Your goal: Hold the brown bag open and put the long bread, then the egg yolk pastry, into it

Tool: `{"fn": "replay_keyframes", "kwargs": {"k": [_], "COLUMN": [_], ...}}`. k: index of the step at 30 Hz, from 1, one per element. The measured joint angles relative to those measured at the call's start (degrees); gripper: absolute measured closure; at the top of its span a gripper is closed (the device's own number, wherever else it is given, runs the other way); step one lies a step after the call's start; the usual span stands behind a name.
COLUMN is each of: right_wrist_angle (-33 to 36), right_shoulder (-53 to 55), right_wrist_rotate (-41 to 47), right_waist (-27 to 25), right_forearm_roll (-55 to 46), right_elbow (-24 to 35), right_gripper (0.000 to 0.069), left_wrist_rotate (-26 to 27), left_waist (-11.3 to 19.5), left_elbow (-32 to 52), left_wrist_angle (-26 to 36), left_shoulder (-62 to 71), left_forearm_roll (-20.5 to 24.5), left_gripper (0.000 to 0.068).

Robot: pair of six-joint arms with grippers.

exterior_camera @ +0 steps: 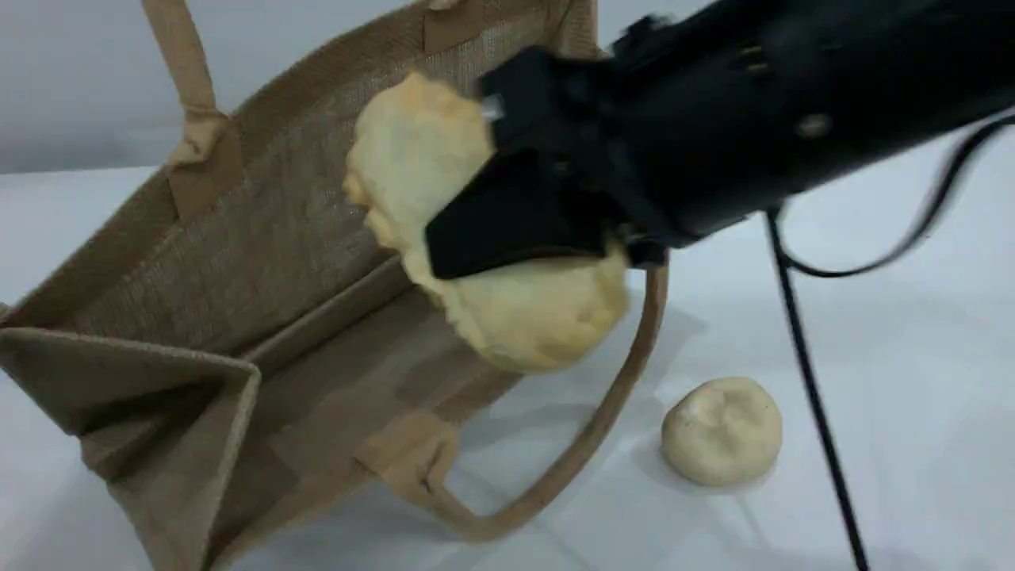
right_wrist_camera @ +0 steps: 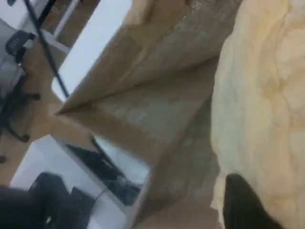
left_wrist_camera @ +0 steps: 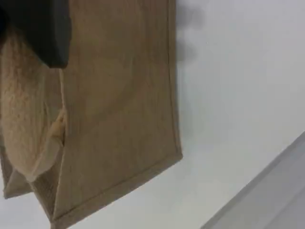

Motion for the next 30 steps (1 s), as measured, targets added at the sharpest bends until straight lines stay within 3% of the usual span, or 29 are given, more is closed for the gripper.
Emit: {"fn": "replay_keyframes", "kwargs": {"k": [6,19,21,26,30], "right_wrist_angle": [-1.44,-2.47,-2.94,-3.4,-2.8], "right_shoulder": [7.01,18.42,18.42,18.3,18.19], "right_wrist_rotate": [5.9,3.94,3.87,2.83,2.83], "right_waist": [-0.06,0.0,0.0,0.0,0.0], "right_forearm_roll": [-1.81,-5.09,-5.84,-5.7,-5.65], "right_elbow": [-6.32,-19.08,-19.77,-21.74,-23.05], "right_gripper": [0.0573,0.0567,0.0521,0.0262,0.0117], "left_wrist_rotate": [0.27,0.47,0.53,0.71,0.9], "left_waist": [0.0,0.0,0.0,0.0,0.0], "left_elbow": [0.0,0.0,0.0,0.0,0.0], "left_wrist_angle": [-0.06,-0.1,-0.1,-0.12,-0.12], "left_shoulder": [0.0,0.05,0.05,0.05,0.05], "left_forearm_roll": [-2.58,-4.24,-4.29,-4.29,-4.07], "left_gripper": [0.0603,0.0603,0.0603,0.0603,0.0601]}}
